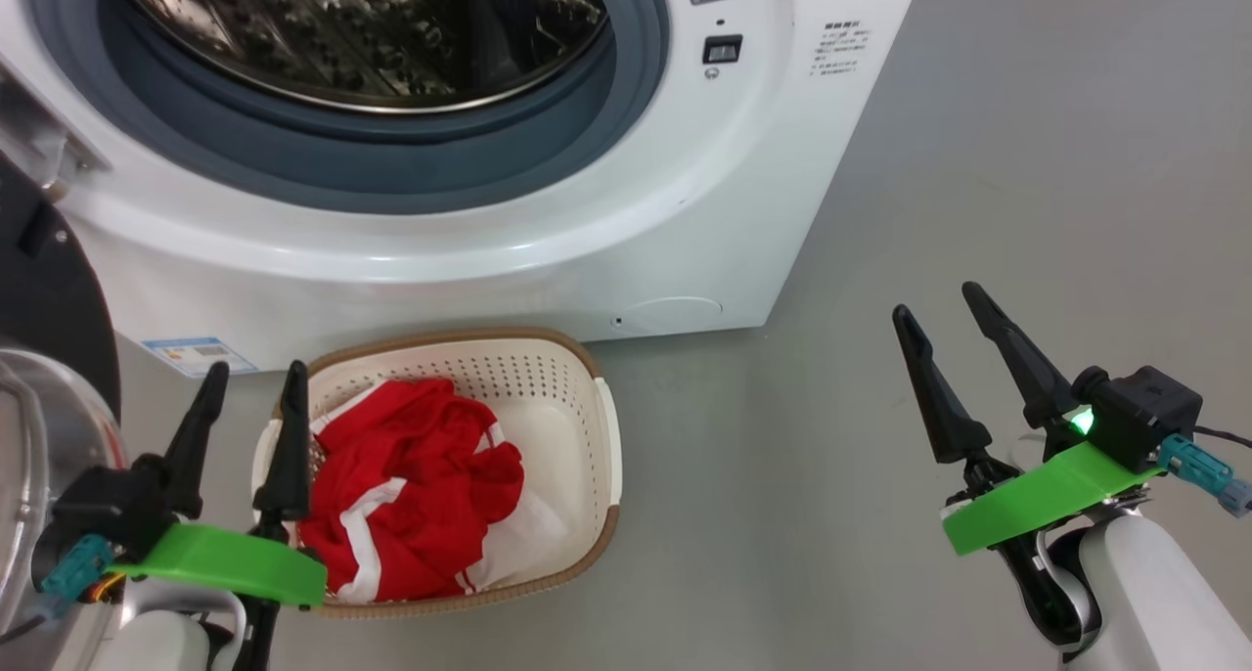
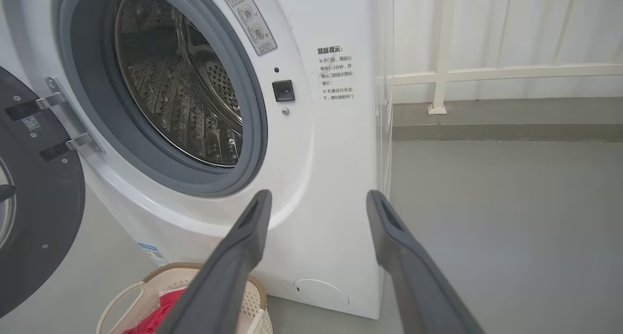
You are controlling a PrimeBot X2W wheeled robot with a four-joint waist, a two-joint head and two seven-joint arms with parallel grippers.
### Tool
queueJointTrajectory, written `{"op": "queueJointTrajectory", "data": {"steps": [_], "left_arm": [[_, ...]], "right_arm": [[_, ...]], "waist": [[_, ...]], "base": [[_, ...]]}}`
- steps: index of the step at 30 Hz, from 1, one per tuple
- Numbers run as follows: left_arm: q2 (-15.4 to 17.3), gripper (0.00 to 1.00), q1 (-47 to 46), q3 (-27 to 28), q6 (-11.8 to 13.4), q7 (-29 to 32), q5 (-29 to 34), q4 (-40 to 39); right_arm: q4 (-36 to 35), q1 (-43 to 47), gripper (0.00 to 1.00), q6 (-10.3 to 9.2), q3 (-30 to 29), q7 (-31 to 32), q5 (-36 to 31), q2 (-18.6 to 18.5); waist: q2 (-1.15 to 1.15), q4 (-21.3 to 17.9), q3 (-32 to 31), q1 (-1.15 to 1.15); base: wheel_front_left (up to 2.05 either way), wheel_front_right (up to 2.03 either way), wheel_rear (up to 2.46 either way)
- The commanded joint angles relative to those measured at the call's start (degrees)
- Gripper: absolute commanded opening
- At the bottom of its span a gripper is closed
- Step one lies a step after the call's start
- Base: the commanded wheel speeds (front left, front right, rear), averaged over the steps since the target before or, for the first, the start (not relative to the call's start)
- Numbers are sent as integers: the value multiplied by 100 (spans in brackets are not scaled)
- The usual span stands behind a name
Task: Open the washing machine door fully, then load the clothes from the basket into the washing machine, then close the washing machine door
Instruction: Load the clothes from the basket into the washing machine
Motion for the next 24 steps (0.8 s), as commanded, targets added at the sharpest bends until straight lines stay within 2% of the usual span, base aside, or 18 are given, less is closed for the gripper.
{"op": "queueJointTrajectory", "data": {"steps": [1,6,9,24], "left_arm": [[182,100,-243,181,-40,24,-27,-7],[95,100,-504,110,-35,62,-57,333],[109,100,-917,18,-143,72,-64,872],[37,100,-1851,-87,-442,-23,-305,2398]], "right_arm": [[-149,-100,100,9,82,-69,-60,14],[-184,-205,100,9,71,-69,-101,64],[-219,-422,100,9,117,-69,-172,121],[-318,-800,100,9,104,-69,-292,240]], "waist": [[0,-40,126,0],[0,-62,355,0],[0,-89,809,0],[0,-230,1568,0]], "base": [[0,0,0],[0,0,0],[0,0,0],[0,0,0]]}}
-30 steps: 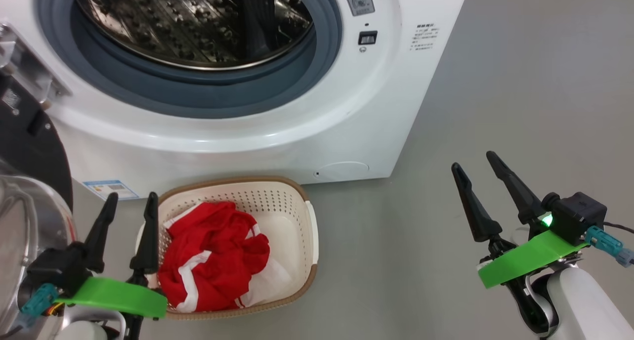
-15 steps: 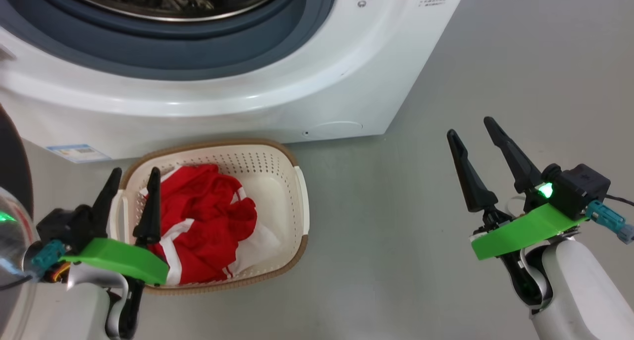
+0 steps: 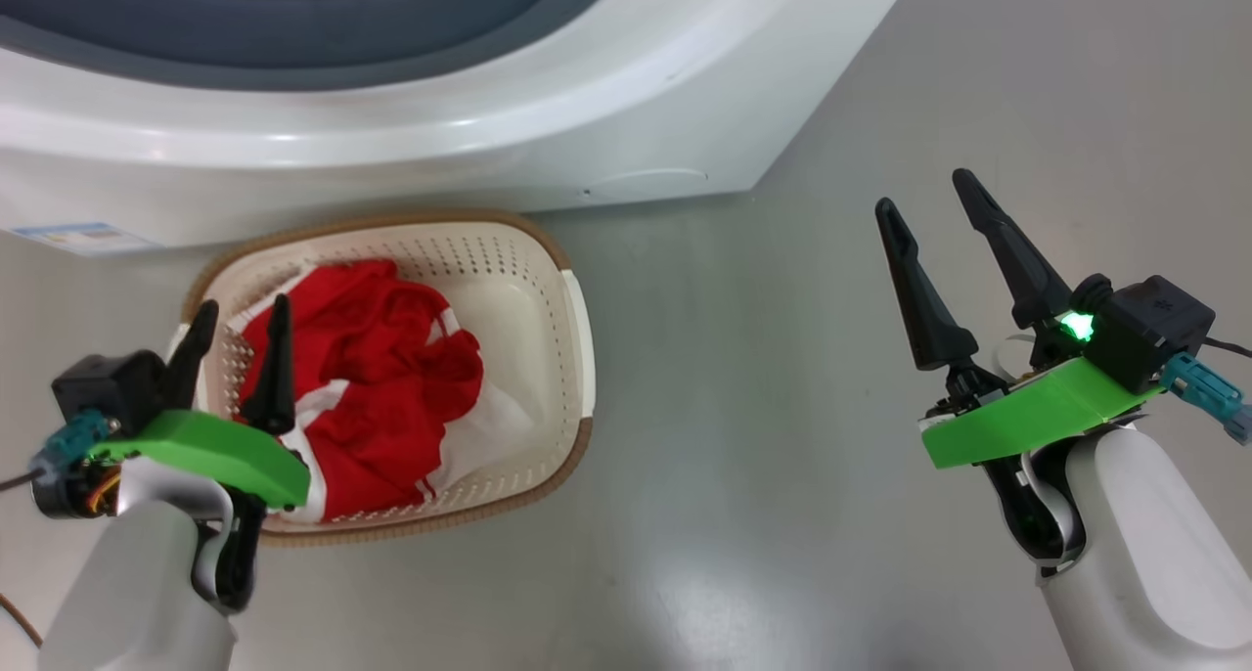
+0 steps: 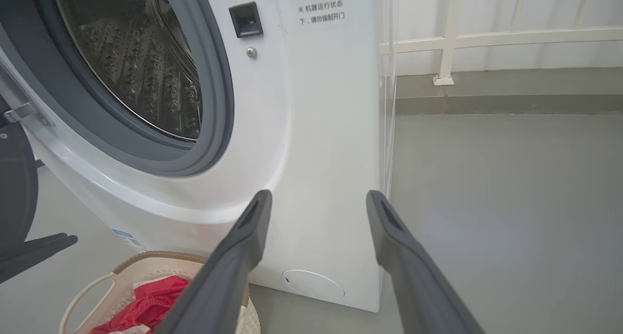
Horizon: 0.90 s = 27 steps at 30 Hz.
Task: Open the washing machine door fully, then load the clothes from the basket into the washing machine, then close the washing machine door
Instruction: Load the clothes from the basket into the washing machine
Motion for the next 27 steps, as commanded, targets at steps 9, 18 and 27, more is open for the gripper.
{"op": "queueJointTrajectory", "data": {"steps": [9,18,27], "left_arm": [[197,100,-708,-67,-132,-90,-109,847],[228,100,-1359,-359,-156,-54,-230,1886],[312,100,-1770,-683,-158,49,-377,2556]], "right_arm": [[-216,-169,100,9,122,-68,-111,160],[-278,-298,100,9,53,-68,-175,245],[-354,-361,100,9,40,-68,-202,340]], "waist": [[0,-166,573,0],[0,-296,1051,0],[0,-445,1378,0]], "base": [[0,0,0],[0,0,0],[0,0,0]]}}
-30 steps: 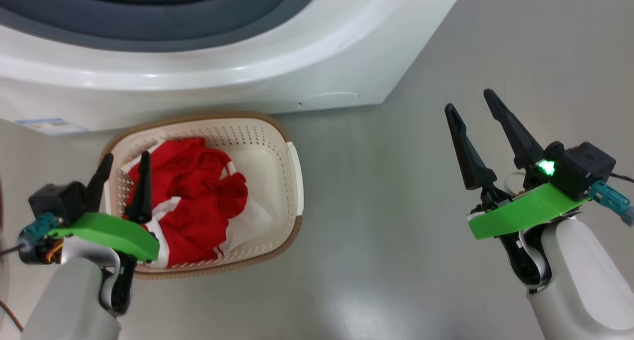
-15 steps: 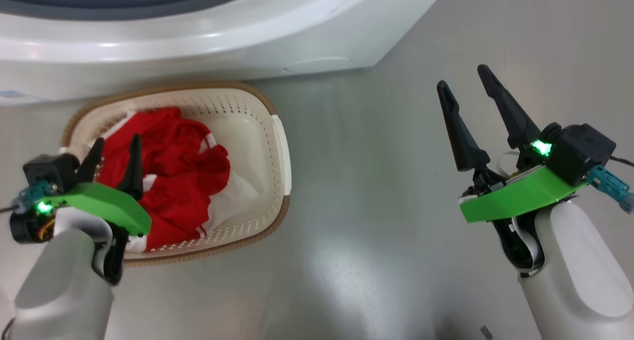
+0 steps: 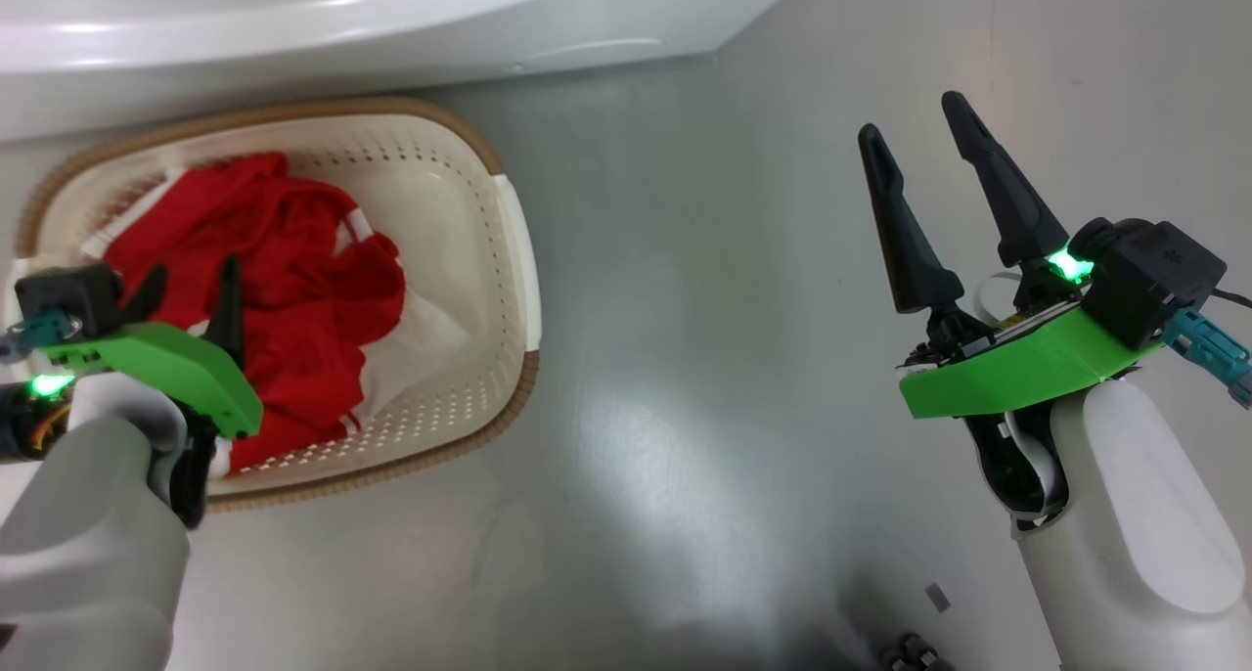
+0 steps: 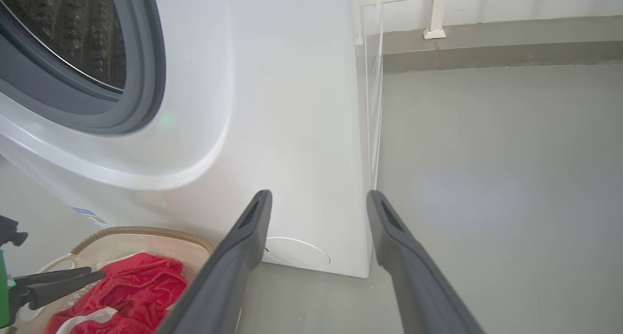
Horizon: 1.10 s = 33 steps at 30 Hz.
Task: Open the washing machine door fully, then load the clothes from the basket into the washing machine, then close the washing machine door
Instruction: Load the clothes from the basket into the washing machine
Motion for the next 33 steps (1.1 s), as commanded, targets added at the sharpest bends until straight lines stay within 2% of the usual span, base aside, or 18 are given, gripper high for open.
{"op": "queueJointTrajectory", "data": {"steps": [1,14,20,33], "left_arm": [[246,100,-52,58,-16,14,-22,56],[399,100,-654,-312,-16,166,57,790],[502,100,-807,-422,66,274,140,946],[564,100,-970,-787,36,974,304,1052]], "right_arm": [[-151,87,100,9,95,-68,-59,52],[-225,26,100,9,148,-68,-117,179],[-256,18,100,9,175,-68,-120,245],[-308,2,100,9,139,-68,-137,309]], "waist": [[0,-92,141,0],[0,-313,583,0],[0,-442,746,0],[0,-558,961,0]], "base": [[0,0,0],[0,0,0],[0,0,0],[0,0,0]]}}
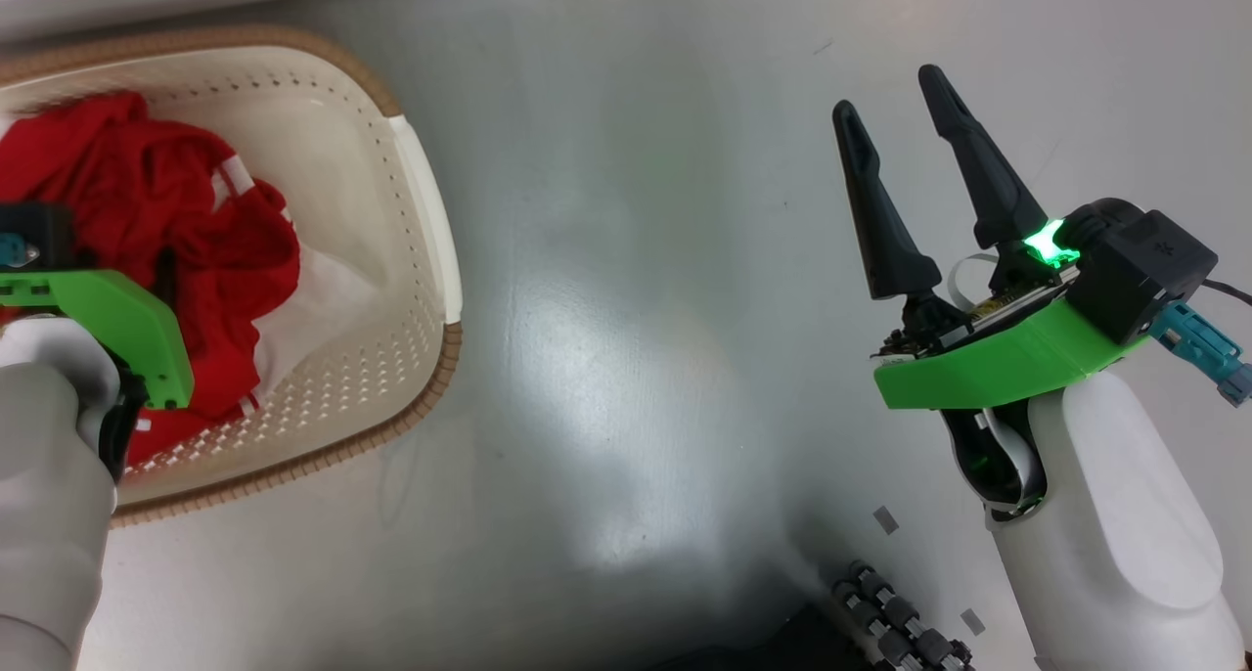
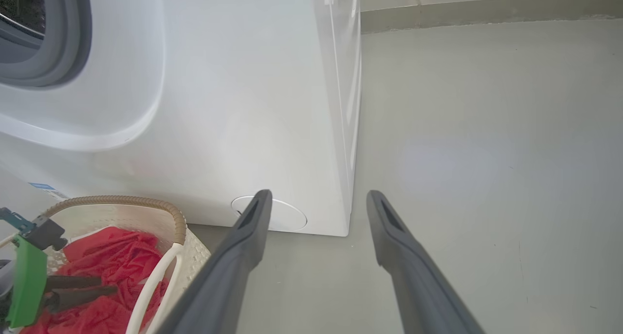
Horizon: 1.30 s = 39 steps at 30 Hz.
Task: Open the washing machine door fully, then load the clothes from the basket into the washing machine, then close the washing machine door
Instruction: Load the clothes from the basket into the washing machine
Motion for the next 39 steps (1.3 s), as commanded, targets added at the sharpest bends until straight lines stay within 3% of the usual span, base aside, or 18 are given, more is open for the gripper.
{"op": "queueJointTrajectory", "data": {"steps": [1,8,9,10,11,22,39], "left_arm": [[224,100,38,51,-21,115,29,16],[178,100,44,-3,-50,144,-52,24],[166,66,43,-14,-53,139,-64,24],[154,24,41,-26,-56,140,-78,25],[142,0,37,-38,-58,137,-93,25],[60,0,178,-254,-67,44,-372,-146],[-66,0,694,-863,-68,-630,-941,-696]], "right_arm": [[-139,119,100,9,97,-26,-82,55],[-135,121,100,9,98,-26,-116,63],[-135,125,100,9,90,-26,-118,58],[-135,125,100,9,84,-26,-121,52],[-134,121,100,9,82,-26,-124,48],[-79,78,100,9,104,-26,-111,47],[90,192,100,9,108,-26,-4,-67]], "waist": [[0,-12,21,0],[0,10,19,0],[0,19,15,0],[0,26,13,0],[0,33,11,0],[0,71,-169,0],[0,301,-1076,0]], "base": [[0,0,0],[0,0,0],[0,0,0],[0,0,0],[0,0,0],[0,0,0],[0,0,0]]}}
